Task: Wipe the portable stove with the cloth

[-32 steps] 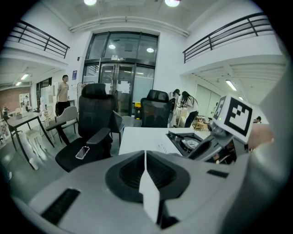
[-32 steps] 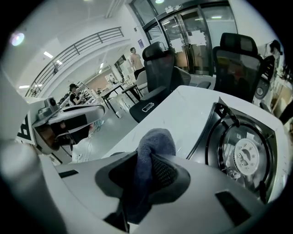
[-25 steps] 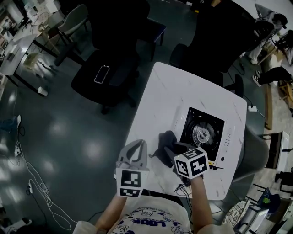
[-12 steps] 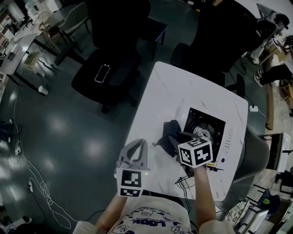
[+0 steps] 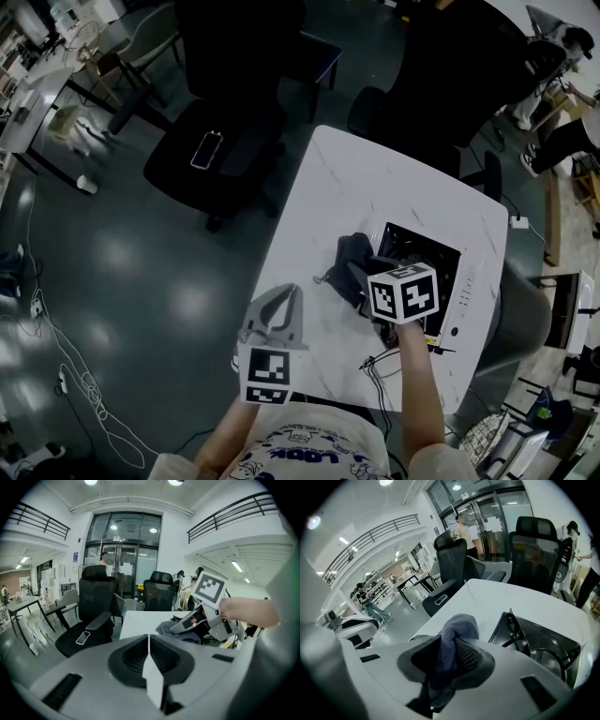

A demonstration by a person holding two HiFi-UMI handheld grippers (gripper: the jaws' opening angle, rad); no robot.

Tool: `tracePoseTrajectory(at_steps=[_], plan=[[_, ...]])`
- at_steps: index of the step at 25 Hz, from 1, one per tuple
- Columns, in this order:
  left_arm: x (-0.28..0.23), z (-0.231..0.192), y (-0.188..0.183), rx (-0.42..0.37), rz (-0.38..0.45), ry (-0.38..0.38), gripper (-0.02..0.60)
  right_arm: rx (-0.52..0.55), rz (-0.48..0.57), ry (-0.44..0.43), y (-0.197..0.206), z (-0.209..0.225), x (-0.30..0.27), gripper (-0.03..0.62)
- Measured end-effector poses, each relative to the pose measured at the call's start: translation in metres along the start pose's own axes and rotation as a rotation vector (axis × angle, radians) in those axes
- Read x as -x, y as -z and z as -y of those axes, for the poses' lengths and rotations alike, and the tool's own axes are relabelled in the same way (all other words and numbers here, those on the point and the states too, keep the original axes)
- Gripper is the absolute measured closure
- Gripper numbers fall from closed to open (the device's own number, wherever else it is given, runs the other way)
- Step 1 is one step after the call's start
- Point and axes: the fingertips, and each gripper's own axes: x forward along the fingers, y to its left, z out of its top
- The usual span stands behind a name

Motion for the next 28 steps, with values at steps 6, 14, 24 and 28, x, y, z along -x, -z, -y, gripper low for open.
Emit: tracePoseTrajectory(at_steps=[6, 14, 24, 28], plan=[[-0.006, 0.003, -0.004, -0.009, 0.003, 0.007, 0.560, 0.020, -0.010, 0.004, -0.013, 0.011, -0.006, 0.503], [-0.014, 0.010, -0.007, -0.017, 0.002, 0.016, 0.560, 0.045, -0.014, 0.024, -0.030, 0.032, -0.011, 0.502], [-0.021, 0.014, -0.008, -0.022, -0.008, 0.023, 0.560, 0.060, -0.014, 0.045, -0.053, 0.050, -0.019, 0.503], [-0.024, 0.017, -0.009, -0.026, -0.008, 0.028, 0.560, 0.068, -0.012, 0.052, -0.059, 0.059, -0.021, 0.502]])
